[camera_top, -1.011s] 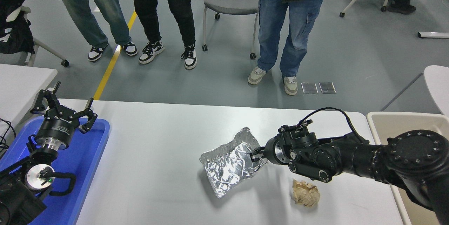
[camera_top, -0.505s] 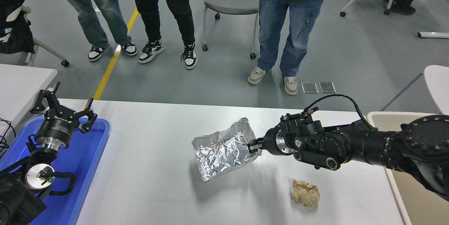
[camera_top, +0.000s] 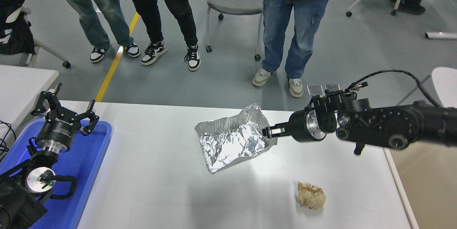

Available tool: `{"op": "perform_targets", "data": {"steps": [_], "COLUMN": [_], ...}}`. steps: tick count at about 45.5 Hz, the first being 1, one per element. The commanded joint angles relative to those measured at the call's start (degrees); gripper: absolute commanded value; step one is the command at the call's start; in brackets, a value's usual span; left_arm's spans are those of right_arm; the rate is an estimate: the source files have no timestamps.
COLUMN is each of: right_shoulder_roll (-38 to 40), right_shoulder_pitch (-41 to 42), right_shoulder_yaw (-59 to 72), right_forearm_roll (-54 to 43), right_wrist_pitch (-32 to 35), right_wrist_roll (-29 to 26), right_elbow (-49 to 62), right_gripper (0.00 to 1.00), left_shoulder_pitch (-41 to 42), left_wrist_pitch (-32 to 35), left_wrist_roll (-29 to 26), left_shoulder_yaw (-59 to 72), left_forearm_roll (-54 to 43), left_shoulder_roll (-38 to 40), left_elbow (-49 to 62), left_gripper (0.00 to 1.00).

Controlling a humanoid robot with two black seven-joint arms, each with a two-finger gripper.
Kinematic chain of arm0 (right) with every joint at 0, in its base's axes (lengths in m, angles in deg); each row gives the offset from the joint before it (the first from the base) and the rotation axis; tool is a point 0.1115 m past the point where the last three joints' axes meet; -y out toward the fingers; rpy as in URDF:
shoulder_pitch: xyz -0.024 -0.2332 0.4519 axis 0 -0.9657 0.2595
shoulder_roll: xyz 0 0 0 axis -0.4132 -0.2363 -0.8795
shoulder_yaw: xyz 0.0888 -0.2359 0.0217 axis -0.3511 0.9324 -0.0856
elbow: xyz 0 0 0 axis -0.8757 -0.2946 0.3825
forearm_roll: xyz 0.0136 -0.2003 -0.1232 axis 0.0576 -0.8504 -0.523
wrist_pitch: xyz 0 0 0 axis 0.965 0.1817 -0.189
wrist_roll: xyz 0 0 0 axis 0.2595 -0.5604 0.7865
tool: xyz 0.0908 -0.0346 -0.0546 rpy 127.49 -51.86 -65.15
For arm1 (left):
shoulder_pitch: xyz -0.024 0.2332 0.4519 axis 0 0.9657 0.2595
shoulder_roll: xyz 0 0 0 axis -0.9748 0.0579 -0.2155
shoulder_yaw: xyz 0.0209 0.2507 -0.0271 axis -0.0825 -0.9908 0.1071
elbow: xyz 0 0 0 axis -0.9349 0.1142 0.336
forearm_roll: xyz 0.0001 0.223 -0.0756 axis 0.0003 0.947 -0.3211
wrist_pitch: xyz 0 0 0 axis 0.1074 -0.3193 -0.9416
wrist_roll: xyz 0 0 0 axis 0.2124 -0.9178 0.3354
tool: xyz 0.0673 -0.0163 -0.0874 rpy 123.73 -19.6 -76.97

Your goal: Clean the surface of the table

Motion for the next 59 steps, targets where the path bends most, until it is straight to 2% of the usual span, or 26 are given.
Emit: {"op": "perform_targets", "data": {"steps": [1,11,22,28,46,59], "right_shoulder_roll": [7.5,9.8,12.3,16.6,32.0,40.3], "right_shoulder_pitch": [10.1,15.8,14.9,14.4,2.8,-5.6], "right_shoulder_yaw": [-0.1,0.7,3.8,5.8,4.3,4.3], "right_forearm_roll": [5.3,6.4,6.0,3.6,2.4,3.2], "right_wrist_pitch": [3.6,5.4,5.5,5.5,5.8,5.8], "right_wrist_roll": [-0.2,-0.4,-0.3,-0.2,2.6,4.9], "right_elbow": [-6.7,-7.0,-6.9,-5.1,8.5,19.6], "right_gripper": [0.0,0.0,0.0,0.0,0.0,0.0], "left_shoulder_pitch": [0.0,0.0,0.0,0.0,0.0,0.0], "left_wrist_pitch": [0.0,0.0,0.0,0.0,0.0,0.0], "left_wrist_roll": [0.0,0.0,0.0,0.0,0.0,0.0], "left_shoulder_yaw": [0.0,0.0,0.0,0.0,0.0,0.0], "left_forearm_roll": [-0.1,-0.1,-0.1,0.0,0.0,0.0], "left_shoulder_roll": [0.0,0.0,0.0,0.0,0.0,0.0], "left_elbow": [0.0,0.0,0.0,0.0,0.0,0.0], "left_gripper": [1.0,1.0,1.0,1.0,1.0,1.0]}}
